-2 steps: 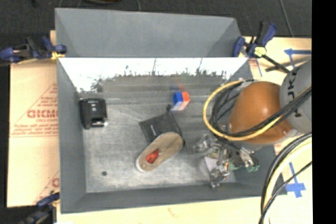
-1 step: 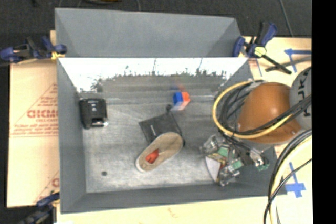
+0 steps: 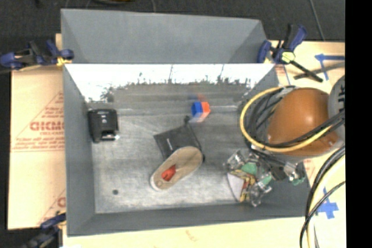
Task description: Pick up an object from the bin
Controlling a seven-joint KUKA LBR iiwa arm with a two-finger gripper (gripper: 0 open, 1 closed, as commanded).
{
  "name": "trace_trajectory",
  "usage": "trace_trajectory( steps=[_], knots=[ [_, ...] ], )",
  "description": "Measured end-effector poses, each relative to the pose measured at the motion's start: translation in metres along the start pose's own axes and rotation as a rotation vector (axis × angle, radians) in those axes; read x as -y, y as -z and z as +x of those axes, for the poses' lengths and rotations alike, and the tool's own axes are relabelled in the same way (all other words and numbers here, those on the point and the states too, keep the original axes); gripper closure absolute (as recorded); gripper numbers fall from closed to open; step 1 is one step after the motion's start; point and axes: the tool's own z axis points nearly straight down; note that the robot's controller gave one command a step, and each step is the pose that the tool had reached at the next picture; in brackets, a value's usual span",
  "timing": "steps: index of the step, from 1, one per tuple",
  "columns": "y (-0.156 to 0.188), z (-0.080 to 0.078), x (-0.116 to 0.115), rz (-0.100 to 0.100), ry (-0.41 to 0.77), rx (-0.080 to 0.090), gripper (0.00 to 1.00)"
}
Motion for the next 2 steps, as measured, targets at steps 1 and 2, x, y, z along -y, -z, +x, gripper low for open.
trace_trajectory(
  steps=[1,2],
  knots=[
    [-0.0160,-0.0216,0.0221,0.000,0.004,-0.001,1.00],
    [-0.0161,-0.0216,0.0221,0.000,0.003,-0.001,1.00]
  ],
)
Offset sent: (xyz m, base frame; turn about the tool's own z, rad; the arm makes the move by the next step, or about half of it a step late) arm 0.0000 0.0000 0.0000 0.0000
